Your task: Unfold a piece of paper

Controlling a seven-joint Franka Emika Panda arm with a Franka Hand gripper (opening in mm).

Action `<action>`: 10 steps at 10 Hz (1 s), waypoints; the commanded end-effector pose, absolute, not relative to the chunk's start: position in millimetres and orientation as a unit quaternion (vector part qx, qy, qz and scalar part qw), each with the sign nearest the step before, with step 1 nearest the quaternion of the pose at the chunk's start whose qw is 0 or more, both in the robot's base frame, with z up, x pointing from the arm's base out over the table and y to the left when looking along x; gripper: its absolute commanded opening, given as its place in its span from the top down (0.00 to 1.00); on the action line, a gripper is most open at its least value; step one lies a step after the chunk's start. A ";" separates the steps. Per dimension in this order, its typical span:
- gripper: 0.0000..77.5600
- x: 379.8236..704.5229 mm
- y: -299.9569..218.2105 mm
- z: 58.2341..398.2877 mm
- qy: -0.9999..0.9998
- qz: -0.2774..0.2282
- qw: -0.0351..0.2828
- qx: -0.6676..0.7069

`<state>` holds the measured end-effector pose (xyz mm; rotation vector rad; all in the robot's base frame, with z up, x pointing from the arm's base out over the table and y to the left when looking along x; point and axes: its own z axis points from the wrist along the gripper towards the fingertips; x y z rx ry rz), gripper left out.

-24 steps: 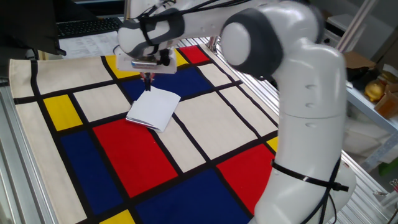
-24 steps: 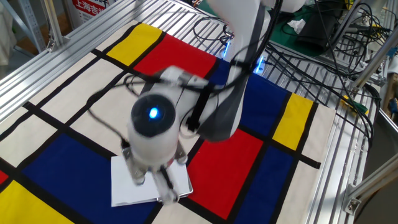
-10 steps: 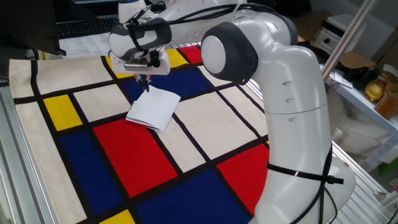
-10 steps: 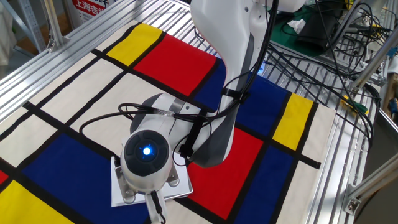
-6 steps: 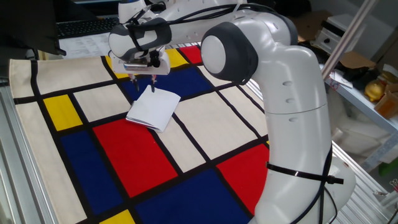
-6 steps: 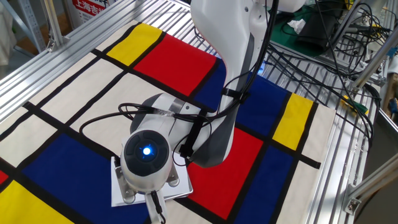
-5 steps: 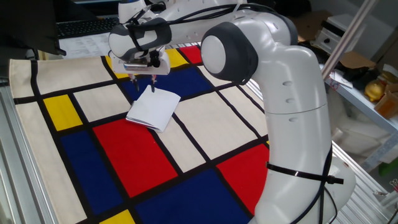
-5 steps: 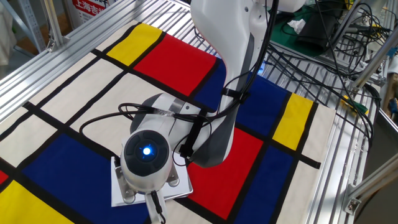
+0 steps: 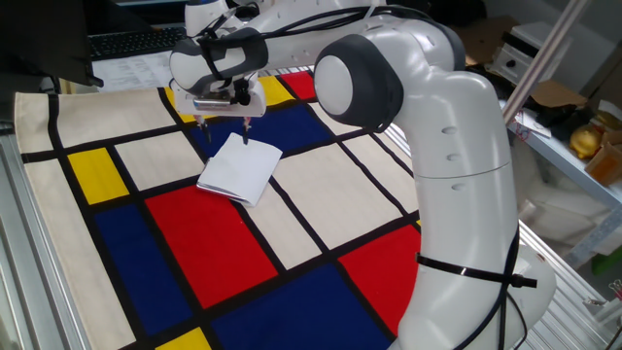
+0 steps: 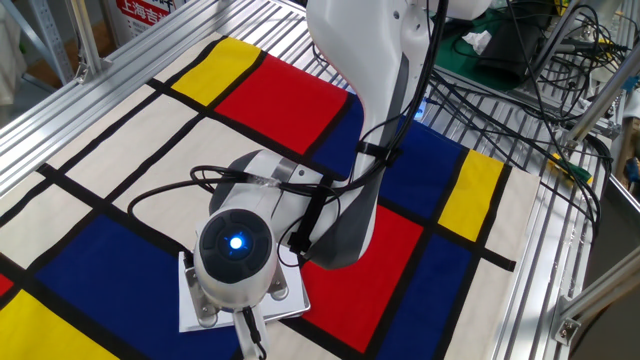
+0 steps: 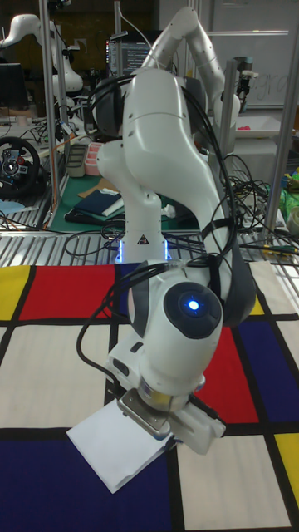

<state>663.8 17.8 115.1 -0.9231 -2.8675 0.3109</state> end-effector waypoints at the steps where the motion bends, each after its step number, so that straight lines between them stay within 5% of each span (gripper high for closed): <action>1: 0.00 668.4 16.7 82.8 -0.931 0.133 0.066 -0.333; 10: 0.00 669.2 17.0 80.2 -0.918 0.173 0.090 -0.346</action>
